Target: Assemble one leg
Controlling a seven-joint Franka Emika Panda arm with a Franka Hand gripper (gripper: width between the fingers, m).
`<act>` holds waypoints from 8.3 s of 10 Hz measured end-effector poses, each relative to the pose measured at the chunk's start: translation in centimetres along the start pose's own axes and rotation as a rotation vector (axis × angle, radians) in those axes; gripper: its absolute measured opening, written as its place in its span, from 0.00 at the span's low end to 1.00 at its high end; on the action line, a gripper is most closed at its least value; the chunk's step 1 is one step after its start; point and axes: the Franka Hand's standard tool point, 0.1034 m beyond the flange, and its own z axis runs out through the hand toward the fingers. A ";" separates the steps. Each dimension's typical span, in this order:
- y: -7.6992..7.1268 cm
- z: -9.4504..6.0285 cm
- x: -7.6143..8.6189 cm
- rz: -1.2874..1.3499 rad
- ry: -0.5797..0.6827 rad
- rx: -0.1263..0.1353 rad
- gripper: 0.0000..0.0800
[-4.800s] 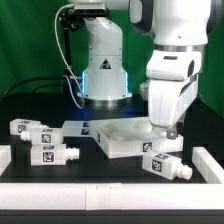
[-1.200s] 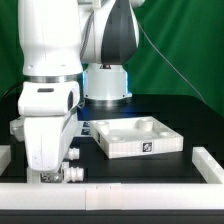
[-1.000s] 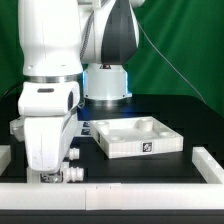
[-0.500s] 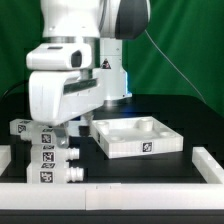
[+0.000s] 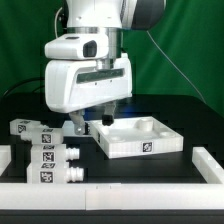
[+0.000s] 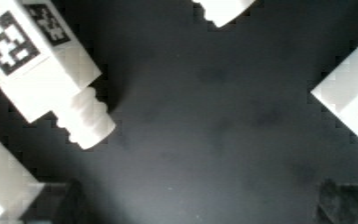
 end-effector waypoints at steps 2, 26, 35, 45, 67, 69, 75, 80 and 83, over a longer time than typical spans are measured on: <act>-1.0 0.6 0.0 0.143 -0.009 0.008 0.81; -10.6 5.9 -6.2 0.652 -0.087 0.076 0.07; -8.5 5.6 -5.7 1.003 -0.097 0.132 0.07; -3.8 6.5 -1.1 0.946 -0.046 0.128 0.07; 2.3 0.6 2.6 0.967 -0.148 0.106 0.81; 2.2 0.8 2.7 0.965 -0.151 0.108 0.81; 3.1 -0.1 1.1 1.175 -0.203 0.105 0.81; 3.2 -0.4 0.7 1.391 -0.238 0.140 0.81; 3.5 -0.7 0.3 1.491 -0.272 0.164 0.81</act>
Offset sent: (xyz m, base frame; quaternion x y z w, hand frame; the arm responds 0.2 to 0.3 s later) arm -0.0600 -0.0103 -0.0030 -0.0535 -0.0721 0.2009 0.9755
